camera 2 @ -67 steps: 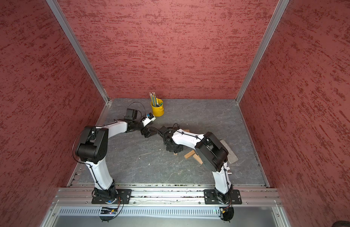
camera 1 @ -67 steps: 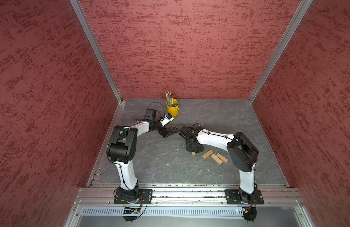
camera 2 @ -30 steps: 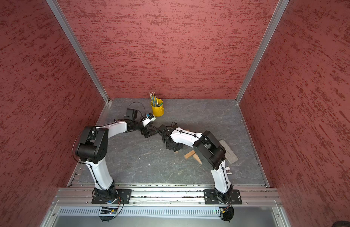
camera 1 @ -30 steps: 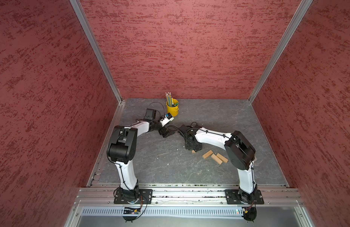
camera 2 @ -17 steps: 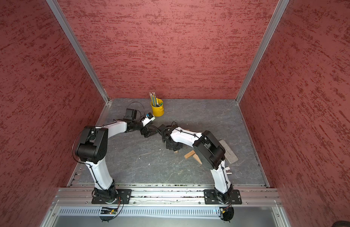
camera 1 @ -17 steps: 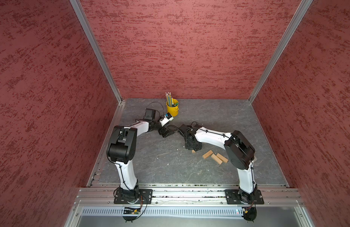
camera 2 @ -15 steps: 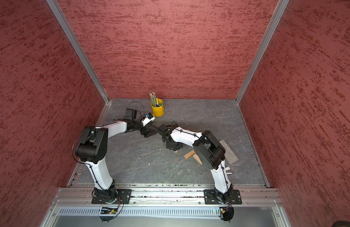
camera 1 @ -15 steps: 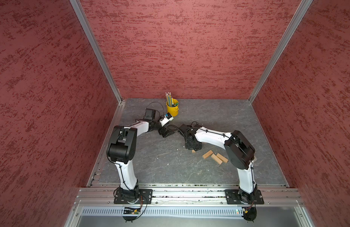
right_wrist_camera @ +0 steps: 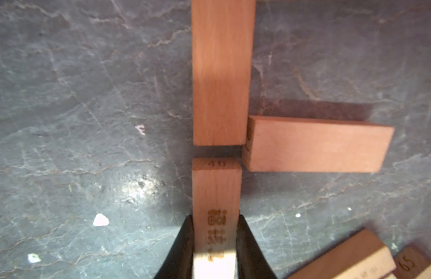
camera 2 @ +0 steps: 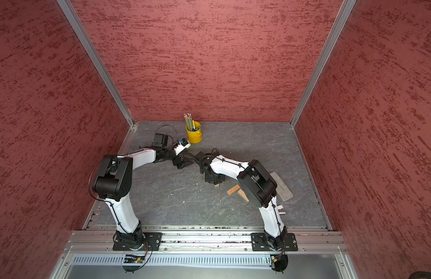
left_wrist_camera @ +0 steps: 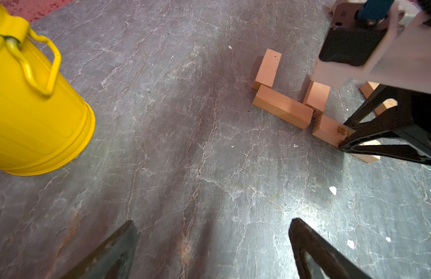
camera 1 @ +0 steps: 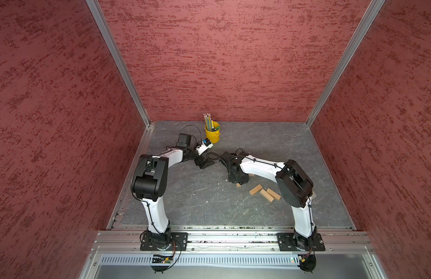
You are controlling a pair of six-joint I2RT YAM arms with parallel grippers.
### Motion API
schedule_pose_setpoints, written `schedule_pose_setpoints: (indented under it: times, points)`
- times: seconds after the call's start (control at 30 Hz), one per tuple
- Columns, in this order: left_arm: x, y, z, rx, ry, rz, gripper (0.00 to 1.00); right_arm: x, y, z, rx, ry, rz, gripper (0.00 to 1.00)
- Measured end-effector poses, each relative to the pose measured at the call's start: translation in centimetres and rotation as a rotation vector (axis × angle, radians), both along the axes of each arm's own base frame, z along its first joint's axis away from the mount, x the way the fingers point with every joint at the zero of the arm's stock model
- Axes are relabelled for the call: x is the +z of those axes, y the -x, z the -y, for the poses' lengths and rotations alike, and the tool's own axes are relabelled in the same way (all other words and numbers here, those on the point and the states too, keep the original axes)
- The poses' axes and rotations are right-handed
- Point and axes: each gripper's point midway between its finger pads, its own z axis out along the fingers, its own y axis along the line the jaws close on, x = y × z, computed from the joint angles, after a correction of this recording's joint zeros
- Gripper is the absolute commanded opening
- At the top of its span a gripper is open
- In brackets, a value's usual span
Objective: Assemble the number 8 with building blocks
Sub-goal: Assemble the building block at the center of the board, then pick up the building block from the center of the board.
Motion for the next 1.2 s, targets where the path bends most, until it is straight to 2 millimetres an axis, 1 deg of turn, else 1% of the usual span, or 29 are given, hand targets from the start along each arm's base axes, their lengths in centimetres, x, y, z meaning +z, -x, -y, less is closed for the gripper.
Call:
schedule_pose_setpoints:
  times: [0.13,0.2,0.3,0.37,0.43,0.47,0.9,1.0,1.07,1.13,1.17,1.2]
  points:
    - [0.0,0.0,0.0,-0.001,0.002,0.0,0.99,0.0,0.0,0.0,0.0,0.0,0.0,0.2]
    - [0.0,0.0,0.0,-0.002,0.002,0.0,0.99,0.0,0.0,0.0,0.0,0.0,0.0,0.26]
    - [0.0,0.0,0.0,-0.001,0.002,-0.001,0.99,0.0,0.0,0.0,0.0,0.0,0.0,0.28]
    - [0.0,0.0,0.0,-0.001,0.002,0.0,0.99,0.0,0.0,0.0,0.001,0.0,-0.001,0.35]
    - [0.0,0.0,0.0,-0.001,0.002,0.0,0.99,-0.3,0.1,0.1,0.001,0.007,-0.007,0.44]
    - [0.0,0.0,0.0,-0.002,0.002,0.0,0.99,-0.3,0.1,0.1,0.003,0.008,-0.007,0.47]
    - [0.0,0.0,0.0,-0.002,0.002,0.0,0.99,-0.1,0.2,0.1,0.011,0.001,0.004,0.57]
    - [0.0,0.0,0.0,-0.002,0.002,0.0,0.99,-0.1,0.4,0.3,0.018,-0.041,0.043,0.71]
    - [0.0,0.0,0.0,-0.001,0.002,0.0,0.99,-0.1,1.2,0.8,0.034,-0.077,0.061,0.77]
    - [0.0,0.0,0.0,-0.001,0.003,0.0,0.99,0.0,1.8,1.1,0.044,-0.102,0.072,0.79]
    - [0.0,0.0,0.0,-0.001,0.003,0.0,0.99,0.2,1.8,1.1,0.047,-0.114,0.081,0.8]
    - [0.0,0.0,0.0,-0.002,0.003,0.0,0.99,0.4,1.7,0.9,0.052,-0.129,0.095,0.83]
